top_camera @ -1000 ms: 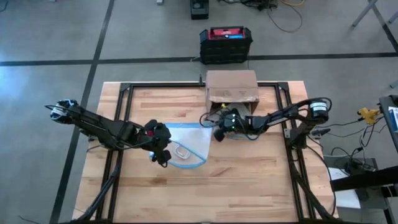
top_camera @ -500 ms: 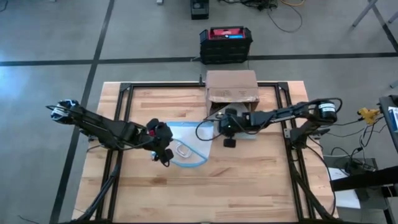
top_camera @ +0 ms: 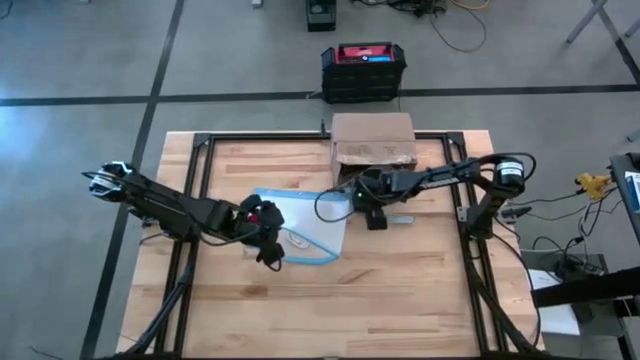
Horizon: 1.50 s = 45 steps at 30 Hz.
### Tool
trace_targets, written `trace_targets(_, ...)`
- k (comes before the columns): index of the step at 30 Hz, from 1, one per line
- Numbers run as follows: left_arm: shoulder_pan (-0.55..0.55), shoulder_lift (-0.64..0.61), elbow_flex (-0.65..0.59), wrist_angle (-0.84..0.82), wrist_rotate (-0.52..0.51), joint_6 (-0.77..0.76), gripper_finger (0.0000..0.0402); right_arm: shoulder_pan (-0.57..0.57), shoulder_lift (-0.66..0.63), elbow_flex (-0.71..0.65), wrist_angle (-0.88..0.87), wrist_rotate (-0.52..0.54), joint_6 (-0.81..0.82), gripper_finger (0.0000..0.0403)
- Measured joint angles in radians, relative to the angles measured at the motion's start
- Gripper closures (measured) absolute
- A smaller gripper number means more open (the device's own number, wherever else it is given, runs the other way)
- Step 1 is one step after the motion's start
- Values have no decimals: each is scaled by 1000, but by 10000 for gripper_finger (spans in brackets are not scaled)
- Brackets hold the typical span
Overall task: Unpack boxes
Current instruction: Put the transparent zip bag containing the pen holder into the transparent zip bag
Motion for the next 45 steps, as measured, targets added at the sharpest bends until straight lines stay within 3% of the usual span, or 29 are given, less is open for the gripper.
trace_targets(6,7,-30,0,-4,-49,0,401,-91,48,-3,10,-149,-8,226)
trace_targets(11,11,-32,0,0,-52,4,401,-101,107,3,8,-166,11,260)
trace_targets(19,22,-49,0,-34,-59,1,401,-67,77,0,1,-128,56,384)
trace_targets(24,50,-109,27,-231,-127,-92,401,-4,-4,8,-78,4,126,384)
trace_targets(28,70,-164,40,-365,-199,-222,401,71,-101,40,-142,46,187,402)
trace_targets(35,73,-176,19,-349,-208,-339,401,200,-243,67,-159,62,301,402)
trace_targets(45,92,30,16,-221,-125,-264,401,429,-268,210,-122,52,358,402)
